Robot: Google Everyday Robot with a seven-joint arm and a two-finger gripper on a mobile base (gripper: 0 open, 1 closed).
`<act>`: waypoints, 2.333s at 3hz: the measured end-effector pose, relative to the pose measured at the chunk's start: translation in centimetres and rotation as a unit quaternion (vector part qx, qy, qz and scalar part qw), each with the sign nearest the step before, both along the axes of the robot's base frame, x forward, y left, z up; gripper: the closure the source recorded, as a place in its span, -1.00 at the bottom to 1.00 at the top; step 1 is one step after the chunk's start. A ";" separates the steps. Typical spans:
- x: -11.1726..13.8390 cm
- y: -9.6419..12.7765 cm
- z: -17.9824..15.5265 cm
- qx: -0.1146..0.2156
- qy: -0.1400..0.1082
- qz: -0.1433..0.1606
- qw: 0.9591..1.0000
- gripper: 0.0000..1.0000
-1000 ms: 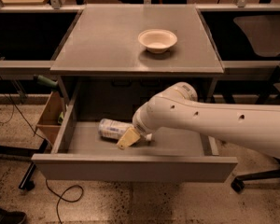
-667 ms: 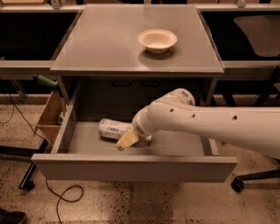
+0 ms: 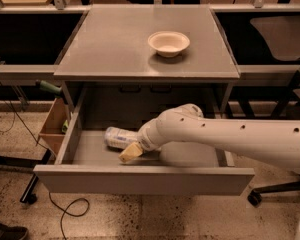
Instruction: Pick blue plastic bottle from top drawer and place on counter
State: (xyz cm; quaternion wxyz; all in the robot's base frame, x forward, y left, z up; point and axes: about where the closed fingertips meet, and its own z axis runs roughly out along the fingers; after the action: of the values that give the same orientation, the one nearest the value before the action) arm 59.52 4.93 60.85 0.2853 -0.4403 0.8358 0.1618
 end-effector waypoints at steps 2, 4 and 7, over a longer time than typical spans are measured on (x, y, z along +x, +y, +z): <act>0.5 0.8 0.3 0.028 -0.006 0.007 1.000 0.26; 2.4 -2.8 6.9 0.011 -0.057 0.000 0.998 1.00; 8.9 -6.3 24.3 -0.102 -0.160 0.091 0.978 1.00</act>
Offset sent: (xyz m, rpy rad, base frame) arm 0.0083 0.0021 0.0134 0.0789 -0.0351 0.0050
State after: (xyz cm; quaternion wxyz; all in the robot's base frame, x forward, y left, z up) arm 68.37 -1.36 85.18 0.3532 -0.5614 0.7478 0.0286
